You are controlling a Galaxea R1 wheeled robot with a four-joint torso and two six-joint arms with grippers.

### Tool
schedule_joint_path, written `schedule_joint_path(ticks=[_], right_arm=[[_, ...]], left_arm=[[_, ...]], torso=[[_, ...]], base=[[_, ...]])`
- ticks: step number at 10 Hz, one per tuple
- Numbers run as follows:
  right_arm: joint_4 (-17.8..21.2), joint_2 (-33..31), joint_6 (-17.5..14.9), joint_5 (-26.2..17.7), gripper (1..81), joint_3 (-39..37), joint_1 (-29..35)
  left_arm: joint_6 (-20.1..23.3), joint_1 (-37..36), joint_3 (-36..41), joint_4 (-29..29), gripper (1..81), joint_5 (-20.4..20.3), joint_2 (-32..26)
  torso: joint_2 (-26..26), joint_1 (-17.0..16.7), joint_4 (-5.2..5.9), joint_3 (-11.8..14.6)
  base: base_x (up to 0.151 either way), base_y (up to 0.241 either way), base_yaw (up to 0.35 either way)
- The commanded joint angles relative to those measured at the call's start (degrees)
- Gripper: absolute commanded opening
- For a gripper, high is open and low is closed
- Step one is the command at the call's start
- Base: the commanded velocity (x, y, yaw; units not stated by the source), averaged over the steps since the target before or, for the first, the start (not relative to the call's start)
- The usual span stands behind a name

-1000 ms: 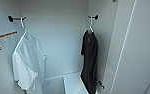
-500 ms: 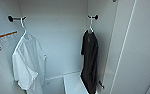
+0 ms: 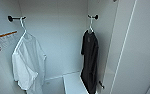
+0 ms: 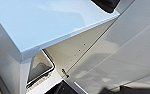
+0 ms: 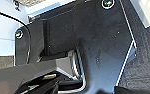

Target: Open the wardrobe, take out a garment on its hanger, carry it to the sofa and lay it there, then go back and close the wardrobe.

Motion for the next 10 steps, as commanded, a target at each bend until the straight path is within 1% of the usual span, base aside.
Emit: schedule_joint_path(ticks=[1,4,6,10], right_arm=[[0.5,0.0,0.0,-3.4,81.1,-0.5,3.0],[0.5,0.0,0.0,-3.4,81.1,-0.6,3.0],[0.5,0.2,0.0,-3.4,81.1,-0.6,3.2],[0.6,0.0,0.0,-3.4,81.1,-0.6,3.0]], left_arm=[[-1.9,-12.2,9.0,0.7,81.1,4.6,-0.2],[-2.9,-15.3,12.2,0.8,81.1,5.4,-0.3],[-3.5,-18.0,13.2,0.6,81.1,6.7,-0.3],[-8.4,-26.3,14.6,0.6,81.1,7.5,-0.9]], torso=[[0.0,0.0,0.0,0.0],[0.0,0.0,0.0,0.0],[0.0,0.0,0.0,0.0],[0.0,0.0,0.0,0.0]], base=[[0.0,0.0,0.0],[0.0,0.0,0.0],[0.0,0.0,0.0],[0.0,0.0,0.0]])
